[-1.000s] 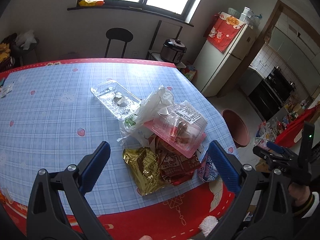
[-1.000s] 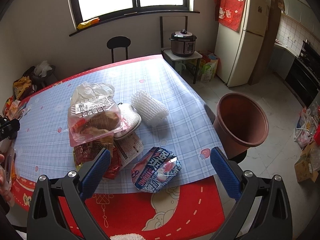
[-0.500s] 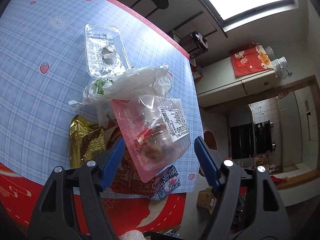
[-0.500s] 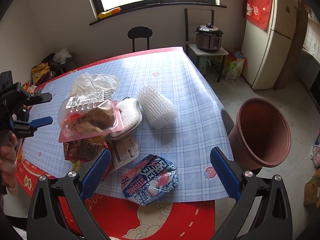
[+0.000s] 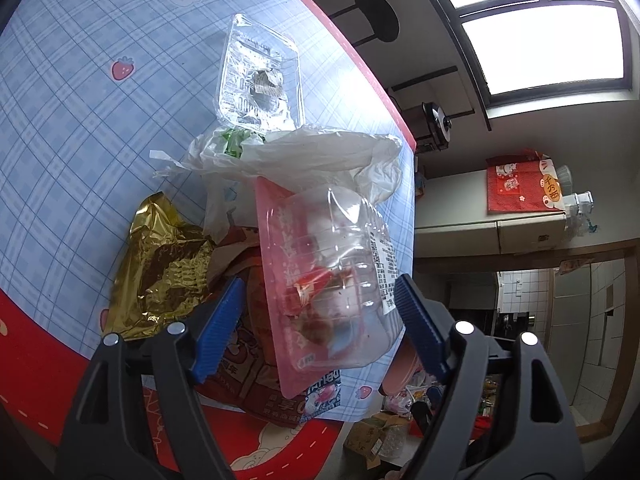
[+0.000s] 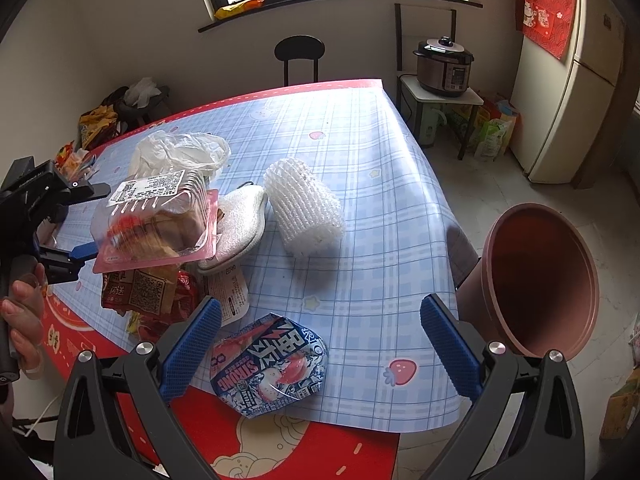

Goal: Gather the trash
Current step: 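Reach the left tool to the clear pink-based plastic box and grasp it, then lift the plastic box with the left tool while the right tool grasps the blue-white snack wrapper, then carry both items over the brown bin and open the left tool to drop the box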

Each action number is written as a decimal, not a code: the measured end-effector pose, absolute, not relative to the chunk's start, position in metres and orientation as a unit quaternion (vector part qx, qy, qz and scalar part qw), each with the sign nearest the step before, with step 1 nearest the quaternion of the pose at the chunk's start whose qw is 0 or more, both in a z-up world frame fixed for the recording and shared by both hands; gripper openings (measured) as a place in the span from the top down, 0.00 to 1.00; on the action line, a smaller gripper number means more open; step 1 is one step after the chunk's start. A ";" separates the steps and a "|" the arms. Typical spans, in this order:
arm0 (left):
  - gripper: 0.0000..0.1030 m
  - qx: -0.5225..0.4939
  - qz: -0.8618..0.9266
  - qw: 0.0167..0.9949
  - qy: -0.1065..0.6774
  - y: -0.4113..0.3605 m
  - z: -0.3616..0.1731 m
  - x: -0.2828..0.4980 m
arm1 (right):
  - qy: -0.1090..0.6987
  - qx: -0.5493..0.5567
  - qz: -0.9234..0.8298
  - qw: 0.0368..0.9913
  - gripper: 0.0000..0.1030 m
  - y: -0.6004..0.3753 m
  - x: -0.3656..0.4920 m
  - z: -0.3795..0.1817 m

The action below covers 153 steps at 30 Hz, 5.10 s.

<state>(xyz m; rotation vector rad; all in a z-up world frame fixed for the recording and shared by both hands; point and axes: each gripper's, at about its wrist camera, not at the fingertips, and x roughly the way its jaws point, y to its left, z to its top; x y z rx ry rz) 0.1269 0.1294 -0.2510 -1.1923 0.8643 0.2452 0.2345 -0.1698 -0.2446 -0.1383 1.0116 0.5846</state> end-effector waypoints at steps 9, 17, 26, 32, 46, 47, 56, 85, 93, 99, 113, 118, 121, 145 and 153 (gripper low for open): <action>0.21 -0.525 0.126 0.742 0.398 0.123 -0.252 0.145 | 0.488 -0.063 0.272 0.827 0.05 -0.179 0.245 -0.254; 0.41 -0.498 0.139 0.752 0.409 0.122 -0.246 0.149 | 0.501 -0.051 0.267 0.821 0.05 -0.186 0.249 -0.266; 0.41 -0.478 0.122 0.761 0.421 0.119 -0.245 0.153 | 0.496 -0.048 0.265 0.826 0.05 -0.177 0.245 -0.262; 0.47 -0.467 0.075 0.784 0.401 0.118 -0.231 0.148 | 0.507 -0.034 0.239 0.828 0.05 -0.179 0.236 -0.263; 0.46 -0.394 0.039 0.850 0.348 0.129 -0.180 0.089 | 0.545 0.026 0.189 0.816 0.05 -0.169 0.211 -0.284; 0.46 -0.392 0.040 0.852 0.345 0.133 -0.180 0.085 | 0.554 0.029 0.184 0.811 0.05 -0.168 0.210 -0.292; 0.46 -0.424 0.031 0.840 0.337 0.163 -0.197 0.052 | 0.612 0.086 0.154 0.771 0.07 -0.151 0.198 -0.353; 0.46 -0.419 -0.027 0.848 0.324 0.184 -0.189 0.033 | 0.540 0.116 0.145 0.821 0.95 -0.134 0.169 -0.308; 0.46 -0.415 -0.040 0.853 0.313 0.187 -0.184 0.031 | 0.506 0.112 0.137 0.844 0.95 -0.146 0.163 -0.277; 0.46 -0.404 -0.052 0.859 0.311 0.186 -0.180 0.031 | 0.484 0.105 0.129 0.859 0.95 -0.148 0.155 -0.259; 0.46 -0.375 -0.092 0.868 0.311 0.159 -0.167 0.052 | 0.415 0.093 0.109 0.899 0.95 -0.190 0.125 -0.201; 0.46 -0.359 -0.079 0.879 0.303 0.135 -0.154 0.063 | 0.395 0.102 0.125 0.905 0.95 -0.220 0.144 -0.191; 0.46 -0.359 -0.064 0.882 0.297 0.115 -0.146 0.074 | 0.393 0.098 0.142 0.903 0.95 -0.237 0.162 -0.187; 0.46 -0.260 -0.119 0.875 0.391 -0.153 -0.160 0.273 | 0.354 0.144 0.126 0.915 0.95 -0.449 0.259 -0.188; 0.45 -0.240 -0.157 0.847 0.448 -0.239 -0.214 0.358 | 0.365 0.152 0.078 0.915 0.95 -0.493 0.267 -0.205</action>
